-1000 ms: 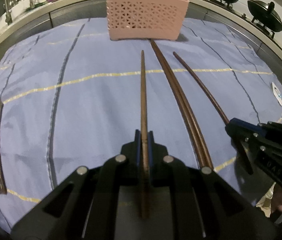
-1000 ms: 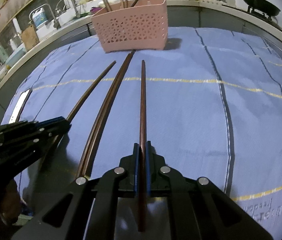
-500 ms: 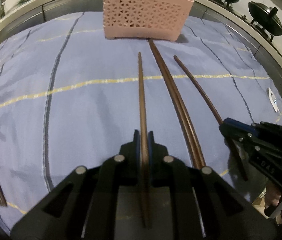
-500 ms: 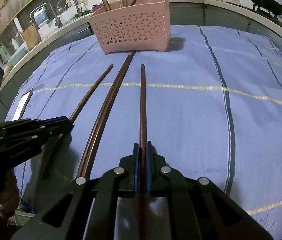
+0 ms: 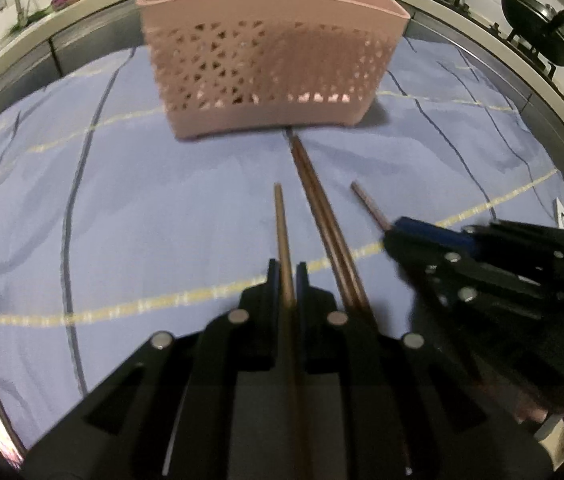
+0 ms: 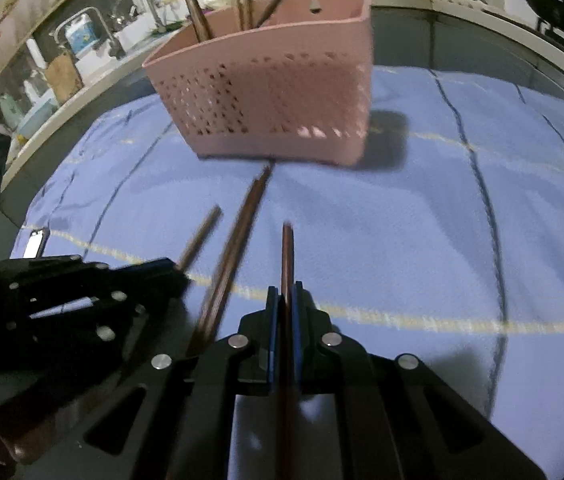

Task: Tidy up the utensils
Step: 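Lift both held chopsticks and carry them over the pink basket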

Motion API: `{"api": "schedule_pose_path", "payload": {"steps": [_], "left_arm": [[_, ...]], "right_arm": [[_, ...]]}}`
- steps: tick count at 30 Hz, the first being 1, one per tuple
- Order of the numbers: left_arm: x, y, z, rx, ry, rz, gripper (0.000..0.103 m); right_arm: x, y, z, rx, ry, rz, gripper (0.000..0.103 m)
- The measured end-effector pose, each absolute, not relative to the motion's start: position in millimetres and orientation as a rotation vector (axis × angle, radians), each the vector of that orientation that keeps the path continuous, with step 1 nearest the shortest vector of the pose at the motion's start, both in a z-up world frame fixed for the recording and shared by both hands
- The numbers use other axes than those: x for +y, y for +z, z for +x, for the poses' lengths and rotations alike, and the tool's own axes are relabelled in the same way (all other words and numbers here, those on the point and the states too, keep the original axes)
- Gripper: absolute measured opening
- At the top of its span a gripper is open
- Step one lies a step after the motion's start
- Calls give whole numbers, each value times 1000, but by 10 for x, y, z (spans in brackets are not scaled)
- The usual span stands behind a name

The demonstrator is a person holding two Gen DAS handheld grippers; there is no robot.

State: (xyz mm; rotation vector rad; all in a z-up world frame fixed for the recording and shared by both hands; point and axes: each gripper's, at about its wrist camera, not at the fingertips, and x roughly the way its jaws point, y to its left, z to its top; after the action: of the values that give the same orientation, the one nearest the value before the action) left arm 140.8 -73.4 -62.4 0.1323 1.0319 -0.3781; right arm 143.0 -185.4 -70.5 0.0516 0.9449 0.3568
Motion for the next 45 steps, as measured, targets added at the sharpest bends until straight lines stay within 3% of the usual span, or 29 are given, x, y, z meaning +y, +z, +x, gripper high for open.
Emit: {"api": "schedule_pose_path", "payload": {"steps": [3, 14, 23, 28, 39, 45], "left_arm": [[-737, -564, 1451, 1037, -388, 111, 5], [-314, 583, 925, 718, -459, -15, 5], [-311, 677, 809, 692, -461, -4, 5], [-222, 1033, 788, 630, -480, -26, 5], [-192, 2202, 1228, 424, -447, -41, 5], [-292, 2285, 1663, 408, -403, -27, 5]], "right_arm": [[-1905, -628, 1478, 956, 380, 113, 5], [-2320, 388, 875, 602, 453, 220, 5], [-2160, 625, 701, 523, 445, 163, 5], [-2175, 986, 700, 458, 468, 173, 5], [-1976, 2088, 1418, 282, 445, 153, 5], [-1850, 2066, 1954, 289, 401, 126, 5]]}}
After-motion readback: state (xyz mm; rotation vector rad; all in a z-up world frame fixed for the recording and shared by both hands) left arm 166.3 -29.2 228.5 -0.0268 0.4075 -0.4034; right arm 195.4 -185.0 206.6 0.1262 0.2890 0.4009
